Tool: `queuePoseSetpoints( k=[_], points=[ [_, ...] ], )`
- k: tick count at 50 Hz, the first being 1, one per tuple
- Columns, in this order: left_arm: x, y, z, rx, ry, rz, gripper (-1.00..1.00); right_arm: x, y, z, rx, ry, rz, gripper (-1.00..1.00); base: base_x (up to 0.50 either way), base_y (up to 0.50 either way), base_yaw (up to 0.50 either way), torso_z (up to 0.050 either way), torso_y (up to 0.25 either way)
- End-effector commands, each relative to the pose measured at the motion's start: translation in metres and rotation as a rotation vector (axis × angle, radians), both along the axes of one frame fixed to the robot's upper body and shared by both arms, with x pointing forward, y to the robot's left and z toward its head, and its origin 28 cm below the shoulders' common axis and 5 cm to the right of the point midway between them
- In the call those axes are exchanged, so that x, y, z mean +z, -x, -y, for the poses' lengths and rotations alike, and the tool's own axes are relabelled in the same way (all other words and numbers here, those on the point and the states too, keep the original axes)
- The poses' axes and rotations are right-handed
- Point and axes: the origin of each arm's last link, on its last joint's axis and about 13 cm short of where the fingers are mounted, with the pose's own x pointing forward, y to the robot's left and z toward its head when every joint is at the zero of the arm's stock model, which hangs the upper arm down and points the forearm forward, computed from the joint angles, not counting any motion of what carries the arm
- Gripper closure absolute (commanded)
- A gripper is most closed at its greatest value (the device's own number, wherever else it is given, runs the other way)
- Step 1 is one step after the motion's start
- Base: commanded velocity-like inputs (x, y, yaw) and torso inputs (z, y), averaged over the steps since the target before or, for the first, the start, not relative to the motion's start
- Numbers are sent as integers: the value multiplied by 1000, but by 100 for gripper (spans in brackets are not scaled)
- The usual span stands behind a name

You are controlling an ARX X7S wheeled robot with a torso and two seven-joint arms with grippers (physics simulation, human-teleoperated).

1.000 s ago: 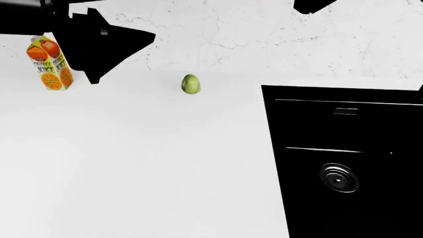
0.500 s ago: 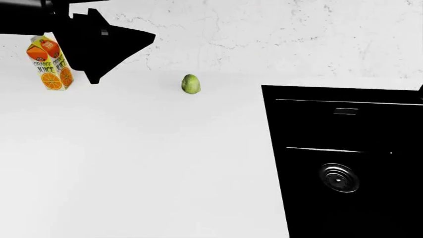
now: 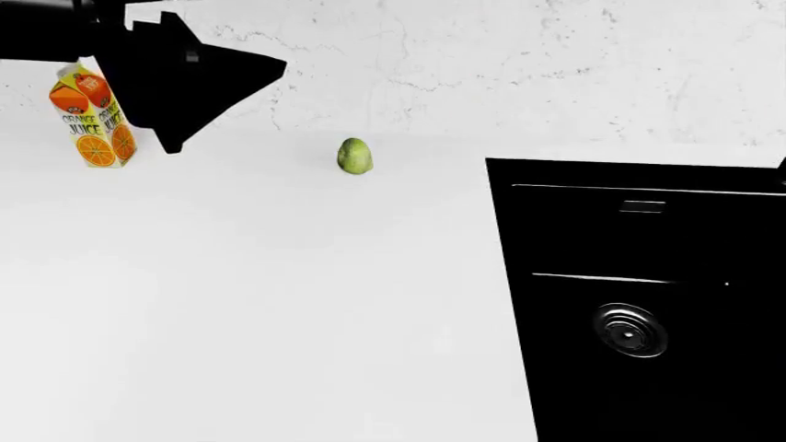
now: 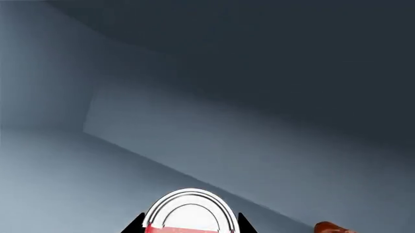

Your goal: Pick the cereal and jam from the counter and place them in the cabinets closest to them.

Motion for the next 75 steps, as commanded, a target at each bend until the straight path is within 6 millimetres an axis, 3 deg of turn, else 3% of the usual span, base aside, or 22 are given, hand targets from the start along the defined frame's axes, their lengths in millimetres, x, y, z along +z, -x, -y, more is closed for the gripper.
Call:
queuePoseSetpoints(
  k=[1, 9, 25, 43, 44, 75],
  points=[
    [-2, -1, 0, 2, 1, -2, -100, 3, -7, 4, -66, 48, -163, 100, 0, 0, 0, 0, 0],
    [-6, -2, 1, 1, 3, -7, -100, -8, -18, 11, -79, 55, -299, 100, 0, 0, 0, 0, 1],
    [-11, -3, 0, 3, 0, -18, -100, -19, -26, 18, -130, 41, -398, 100, 0, 0, -1, 0, 0],
    [-18, -4, -1, 6, -8, -31, -100, -17, -23, 21, -166, 33, -376, 100, 0, -1, -2, 0, 0],
    [-18, -4, -1, 6, -8, -31, -100, -17, -23, 22, -167, 35, -375, -100, -10, -3, -3, 0, 0],
    [-19, -5, 2, -1, -19, -35, -100, -10, -16, 23, -136, 57, -328, -100, 0, 0, 0, 0, 0]
  ],
)
